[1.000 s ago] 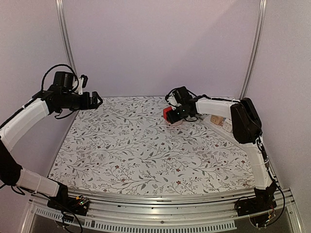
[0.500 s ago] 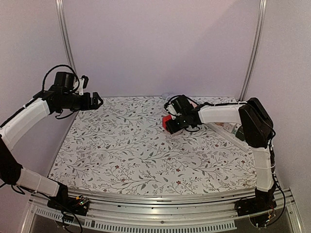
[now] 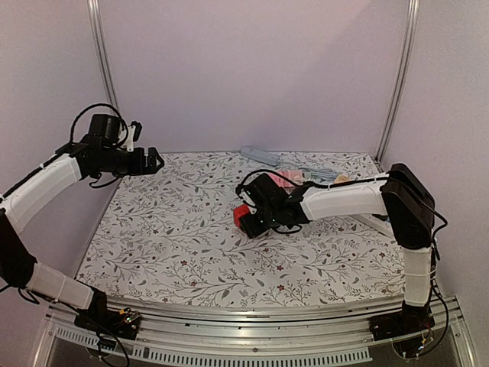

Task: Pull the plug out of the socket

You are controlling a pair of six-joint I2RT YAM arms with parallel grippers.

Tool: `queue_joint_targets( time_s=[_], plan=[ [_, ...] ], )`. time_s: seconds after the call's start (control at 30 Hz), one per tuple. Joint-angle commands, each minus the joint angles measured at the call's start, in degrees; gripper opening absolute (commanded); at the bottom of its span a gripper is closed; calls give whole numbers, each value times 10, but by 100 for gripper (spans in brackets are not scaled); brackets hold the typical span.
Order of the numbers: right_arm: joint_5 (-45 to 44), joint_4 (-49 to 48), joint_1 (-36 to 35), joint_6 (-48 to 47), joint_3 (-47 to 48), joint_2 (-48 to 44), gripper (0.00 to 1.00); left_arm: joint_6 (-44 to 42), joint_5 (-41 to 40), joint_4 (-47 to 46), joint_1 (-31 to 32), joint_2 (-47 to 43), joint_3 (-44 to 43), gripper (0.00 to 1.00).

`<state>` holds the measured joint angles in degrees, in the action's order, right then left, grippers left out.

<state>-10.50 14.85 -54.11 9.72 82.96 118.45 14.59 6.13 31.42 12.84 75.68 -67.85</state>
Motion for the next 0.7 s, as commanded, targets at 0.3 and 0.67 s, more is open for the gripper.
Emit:
queue_joint_targets(
  time_s=[0.3, 0.67],
  plan=[
    [-35, -38, -18, 57, -13, -48, 90, -8, -21, 16, 18, 11, -9, 100],
    [-119, -37, -11, 57, -82, -156, 99, -15, -34, 17, 38, 0, -10, 100]
  ],
)
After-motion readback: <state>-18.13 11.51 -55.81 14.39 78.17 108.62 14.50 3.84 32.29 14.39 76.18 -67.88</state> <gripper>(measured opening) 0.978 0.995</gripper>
